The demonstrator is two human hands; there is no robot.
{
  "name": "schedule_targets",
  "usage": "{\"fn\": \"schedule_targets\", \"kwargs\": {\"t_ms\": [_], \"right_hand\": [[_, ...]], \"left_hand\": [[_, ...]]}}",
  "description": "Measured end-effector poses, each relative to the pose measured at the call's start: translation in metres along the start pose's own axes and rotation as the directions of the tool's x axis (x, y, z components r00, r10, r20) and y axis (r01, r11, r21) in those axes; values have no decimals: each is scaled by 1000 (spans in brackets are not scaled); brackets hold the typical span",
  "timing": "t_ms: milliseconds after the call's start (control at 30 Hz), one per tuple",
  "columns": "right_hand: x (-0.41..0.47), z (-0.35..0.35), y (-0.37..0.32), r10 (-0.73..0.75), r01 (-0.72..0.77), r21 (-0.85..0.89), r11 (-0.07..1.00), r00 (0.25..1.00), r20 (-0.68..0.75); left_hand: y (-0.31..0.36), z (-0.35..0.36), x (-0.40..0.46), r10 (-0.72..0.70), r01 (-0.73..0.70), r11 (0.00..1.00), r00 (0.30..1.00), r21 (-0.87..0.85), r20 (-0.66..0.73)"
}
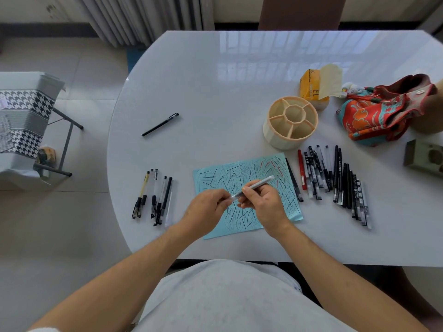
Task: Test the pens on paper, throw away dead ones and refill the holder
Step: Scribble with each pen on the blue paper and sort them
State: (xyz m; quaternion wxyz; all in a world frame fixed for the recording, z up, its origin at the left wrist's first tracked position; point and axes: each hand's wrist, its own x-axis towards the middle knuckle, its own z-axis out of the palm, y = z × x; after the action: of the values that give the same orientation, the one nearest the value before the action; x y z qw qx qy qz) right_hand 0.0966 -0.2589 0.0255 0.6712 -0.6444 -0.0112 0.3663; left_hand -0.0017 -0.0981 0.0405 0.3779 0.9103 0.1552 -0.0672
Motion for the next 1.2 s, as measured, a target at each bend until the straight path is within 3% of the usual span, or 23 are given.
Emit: {"fn": "schedule_targets", "kwargs": {"t_ms": [200, 367, 467, 533, 633, 733, 833, 967, 1100, 1200], "right_hand": [[-4, 3, 9, 19, -21, -30, 999, 999, -38], [13, -9, 3, 119, -122, -116, 986, 992, -32], [40, -35, -12, 208, -241, -223, 945, 965, -162], [57, -59, -22, 179, -295, -524, 799, 949, -261], [67, -87, -26, 66, -251, -891, 379, 967, -245], [68, -100, -23, 23, -210, -972, 109, 978, -209], [66, -109, -25, -48, -245, -968, -58, 969, -242], [73, -84, -39, -160, -241, -968, -66, 961, -228], [112, 4, -51, -189, 85, -992, 92, 980, 66], [153, 91, -57, -190, 314, -933, 176, 941, 281]], "left_hand": [[0, 5, -1, -18, 18, 1000, 1000, 23, 8], [-5, 5, 9, -27, 29, 999, 996, -28, 80], [-19, 7, 15, -30, 29, 1000, 993, 10, 110], [-34, 9, 15, -28, 20, 997, 995, 80, 93], [-58, 13, 10, 5, -28, 966, 996, 255, 92], [-75, 11, 3, -18, -27, 935, 992, 354, 122], [-82, 7, 0, -39, -16, 940, 987, 342, 154], [-88, 1, 0, -35, -22, 951, 984, 310, 177], [-93, -7, 2, 22, -83, 950, 979, 300, 203], [-98, -12, 4, 50, -118, 953, 969, 279, 241]]}}
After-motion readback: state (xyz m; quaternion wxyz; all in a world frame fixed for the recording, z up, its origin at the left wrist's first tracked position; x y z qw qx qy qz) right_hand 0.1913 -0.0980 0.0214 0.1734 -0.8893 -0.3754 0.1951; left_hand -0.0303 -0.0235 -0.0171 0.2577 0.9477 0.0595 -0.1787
